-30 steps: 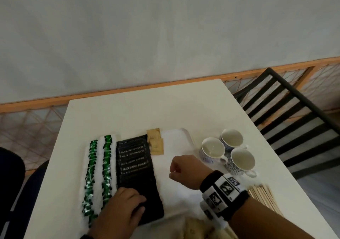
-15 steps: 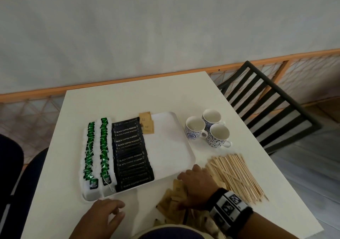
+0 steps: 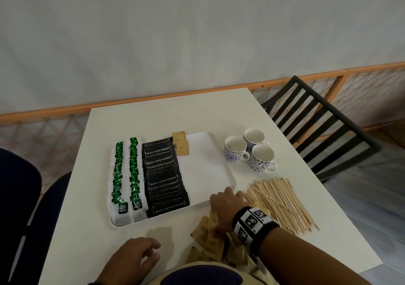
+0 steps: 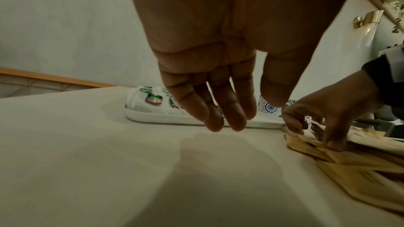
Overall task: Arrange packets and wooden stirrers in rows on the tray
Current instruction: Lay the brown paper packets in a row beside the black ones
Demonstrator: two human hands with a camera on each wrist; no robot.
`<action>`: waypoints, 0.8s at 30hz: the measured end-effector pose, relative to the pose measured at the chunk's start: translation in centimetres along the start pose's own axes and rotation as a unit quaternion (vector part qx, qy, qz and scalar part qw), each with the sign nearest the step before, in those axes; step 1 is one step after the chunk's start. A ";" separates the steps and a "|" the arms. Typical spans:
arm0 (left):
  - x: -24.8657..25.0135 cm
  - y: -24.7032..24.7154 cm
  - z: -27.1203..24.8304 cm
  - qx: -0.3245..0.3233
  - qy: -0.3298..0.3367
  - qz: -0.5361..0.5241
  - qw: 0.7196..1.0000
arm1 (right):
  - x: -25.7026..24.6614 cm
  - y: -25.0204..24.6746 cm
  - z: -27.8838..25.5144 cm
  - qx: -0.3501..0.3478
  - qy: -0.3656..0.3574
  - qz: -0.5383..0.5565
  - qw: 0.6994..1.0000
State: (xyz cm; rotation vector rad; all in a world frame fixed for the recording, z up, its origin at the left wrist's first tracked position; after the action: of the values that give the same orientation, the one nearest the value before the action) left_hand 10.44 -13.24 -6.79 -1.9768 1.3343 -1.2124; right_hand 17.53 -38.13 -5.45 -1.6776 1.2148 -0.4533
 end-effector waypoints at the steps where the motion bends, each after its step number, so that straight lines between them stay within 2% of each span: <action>1: 0.3 0.1 0.2 -0.006 0.002 -0.005 1.000 | -0.1 0.0 -0.1 0.008 -0.001 0.010 1.000; 8: 4.9 1.4 2.1 -0.028 0.043 0.005 0.999 | -0.1 0.2 0.2 0.008 0.006 0.002 1.000; 11: 7.5 2.3 3.1 -0.035 0.065 0.041 0.996 | -0.3 0.3 0.2 0.011 0.005 0.020 1.000; 14: 9.4 3.0 4.1 -0.034 0.058 0.072 0.995 | -0.2 0.6 0.2 -0.003 0.016 0.015 1.000; 18: 10.5 3.4 4.7 -0.022 0.007 0.115 0.993 | -1.0 -0.2 0.0 0.008 0.000 -0.084 0.996; 20: 10.9 3.7 4.8 -0.019 -0.012 0.130 0.991 | -0.8 -1.0 -0.3 0.037 0.011 -0.059 0.998; 24: 11.6 4.7 5.0 0.005 0.003 0.178 0.984 | 1.0 -2.6 -2.4 0.112 0.010 0.128 0.985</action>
State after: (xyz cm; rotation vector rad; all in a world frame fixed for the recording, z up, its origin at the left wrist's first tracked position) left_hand 14.08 -26.15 -8.16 -1.6348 1.5969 -1.0513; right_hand 17.47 -40.15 -2.37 -1.3101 1.3219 -0.4311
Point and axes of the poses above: each hand's wrist, its own z-axis towards the middle knuckle, its own y-axis out of the palm, x = y × z, the point moved 6 cm from there along z, towards the middle knuckle, and after that the axes turned 15 degrees about -y, right-handed, at the moved point
